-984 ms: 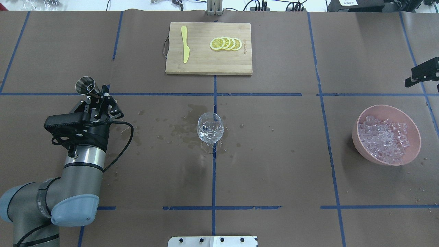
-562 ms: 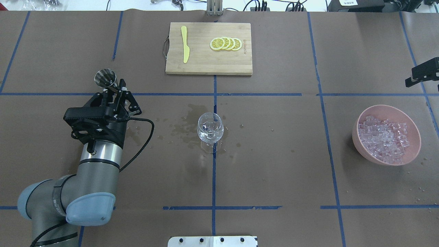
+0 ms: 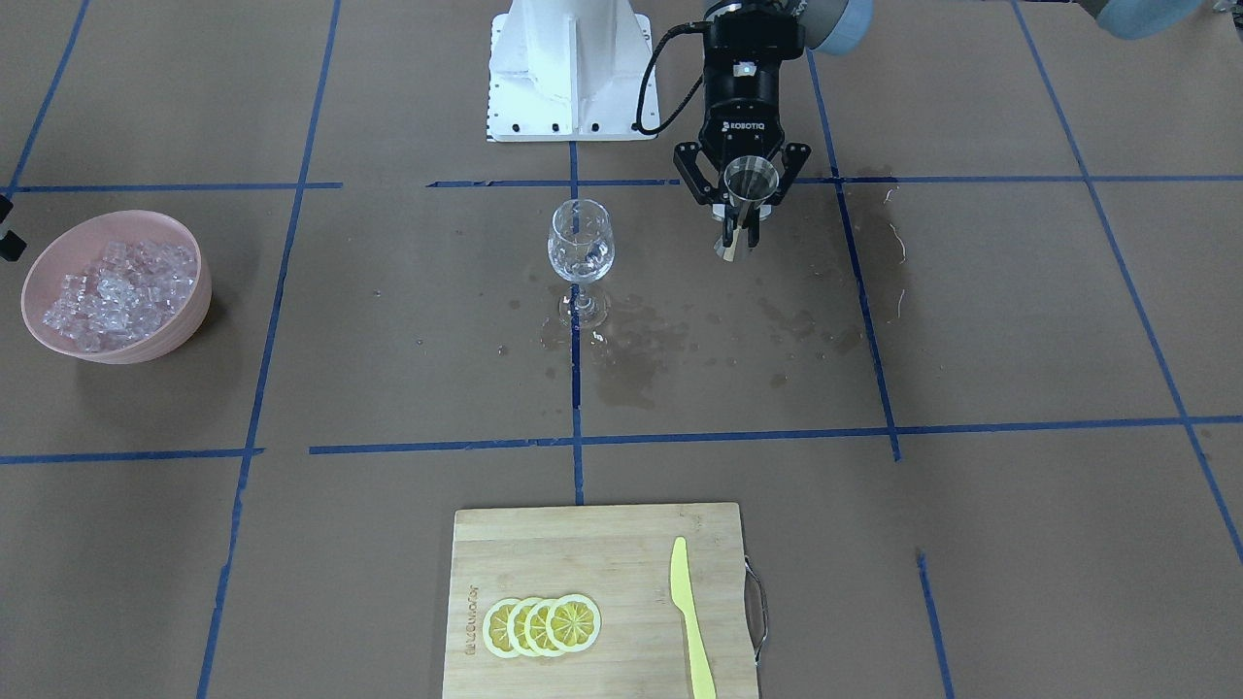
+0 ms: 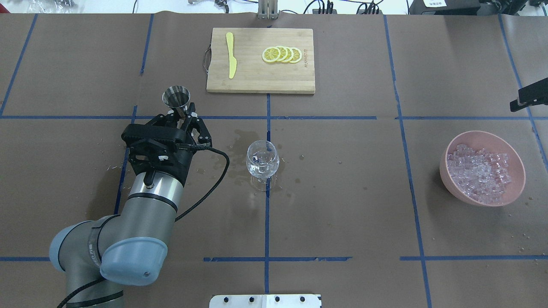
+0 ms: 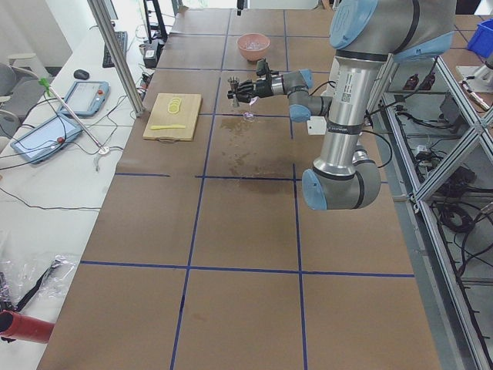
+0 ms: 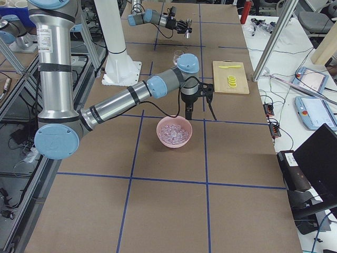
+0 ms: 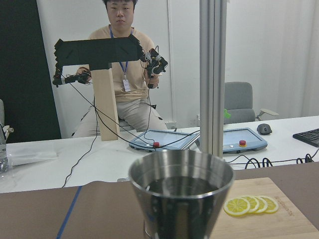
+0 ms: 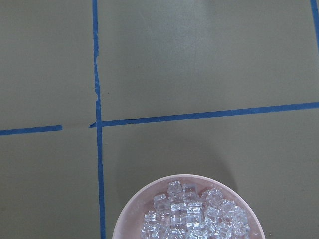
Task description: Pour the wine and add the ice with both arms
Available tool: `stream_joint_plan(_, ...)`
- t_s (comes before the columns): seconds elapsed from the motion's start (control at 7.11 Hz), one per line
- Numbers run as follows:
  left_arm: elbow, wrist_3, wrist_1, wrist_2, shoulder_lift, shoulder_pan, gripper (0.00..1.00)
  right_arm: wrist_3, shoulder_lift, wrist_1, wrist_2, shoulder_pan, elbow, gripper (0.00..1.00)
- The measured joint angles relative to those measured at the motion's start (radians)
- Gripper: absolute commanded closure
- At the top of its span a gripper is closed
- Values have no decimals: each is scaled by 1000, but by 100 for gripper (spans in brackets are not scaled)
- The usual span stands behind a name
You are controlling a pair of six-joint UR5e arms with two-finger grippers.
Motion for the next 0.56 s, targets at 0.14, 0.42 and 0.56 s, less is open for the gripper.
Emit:
stream_joint_plan(0.14, 0, 10, 1, -6, -14, 2, 100, 2, -23, 28, 0, 0, 3, 0)
stream_joint_plan(0.42, 4, 67, 1, -10, -41, 7, 100, 21, -63, 44, 1, -2, 34, 0)
stream_joint_plan(0.56, 6, 101, 2, -11, -45, 9, 100, 42, -76, 47, 0, -15, 50, 0)
